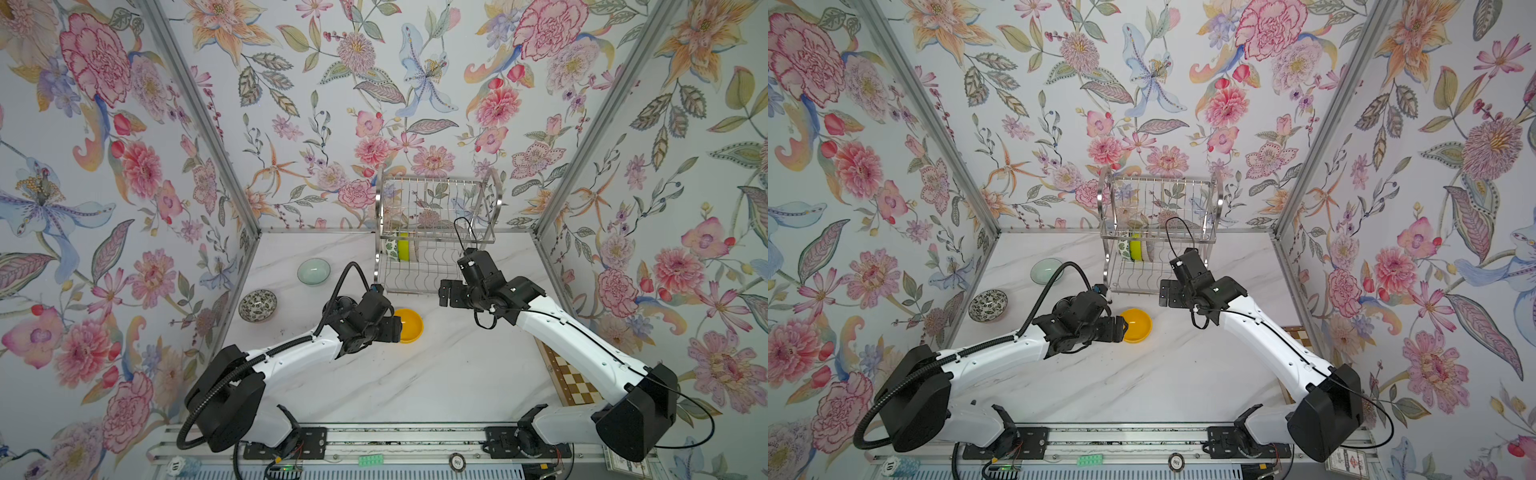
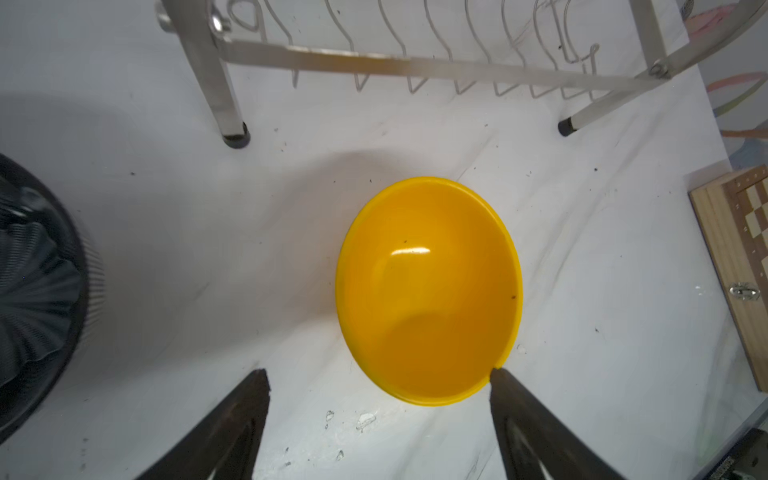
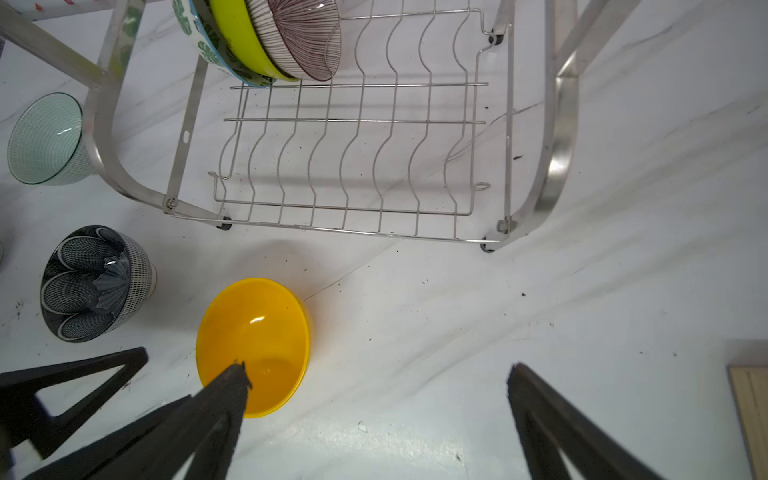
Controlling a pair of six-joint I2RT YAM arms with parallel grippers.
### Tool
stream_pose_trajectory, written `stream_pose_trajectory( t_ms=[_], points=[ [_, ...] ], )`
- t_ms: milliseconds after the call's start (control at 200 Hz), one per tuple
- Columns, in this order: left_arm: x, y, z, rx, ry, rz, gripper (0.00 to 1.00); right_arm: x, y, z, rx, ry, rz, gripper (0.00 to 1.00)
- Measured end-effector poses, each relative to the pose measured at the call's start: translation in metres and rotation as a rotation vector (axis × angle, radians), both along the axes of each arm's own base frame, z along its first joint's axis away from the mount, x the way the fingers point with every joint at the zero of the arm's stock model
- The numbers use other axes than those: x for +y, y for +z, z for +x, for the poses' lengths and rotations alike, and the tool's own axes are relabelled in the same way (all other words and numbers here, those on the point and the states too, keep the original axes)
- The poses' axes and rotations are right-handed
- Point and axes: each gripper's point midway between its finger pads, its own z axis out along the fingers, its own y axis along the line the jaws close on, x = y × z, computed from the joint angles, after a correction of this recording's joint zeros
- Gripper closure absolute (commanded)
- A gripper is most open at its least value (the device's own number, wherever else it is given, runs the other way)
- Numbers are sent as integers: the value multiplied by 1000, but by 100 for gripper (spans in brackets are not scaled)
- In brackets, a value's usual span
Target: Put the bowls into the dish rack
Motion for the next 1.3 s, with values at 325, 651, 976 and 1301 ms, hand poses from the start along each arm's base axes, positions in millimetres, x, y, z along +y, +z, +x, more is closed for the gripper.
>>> stream_pose_trajectory(
  t_ms=[325, 651, 976, 1301],
  points=[
    [-8, -26, -2, 52, 25, -52, 40, 19, -12, 2, 18, 59, -38, 1],
    [-6, -50, 2, 71, 31, 12, 66, 24, -4, 9, -24, 34, -1, 1],
    [-5, -48, 8, 40, 36, 23, 84, 18, 1, 14, -87, -5, -54, 1],
    [-5, -46, 14, 29, 81, 3, 100, 9, -12, 12, -109, -126, 28, 1]
  ],
)
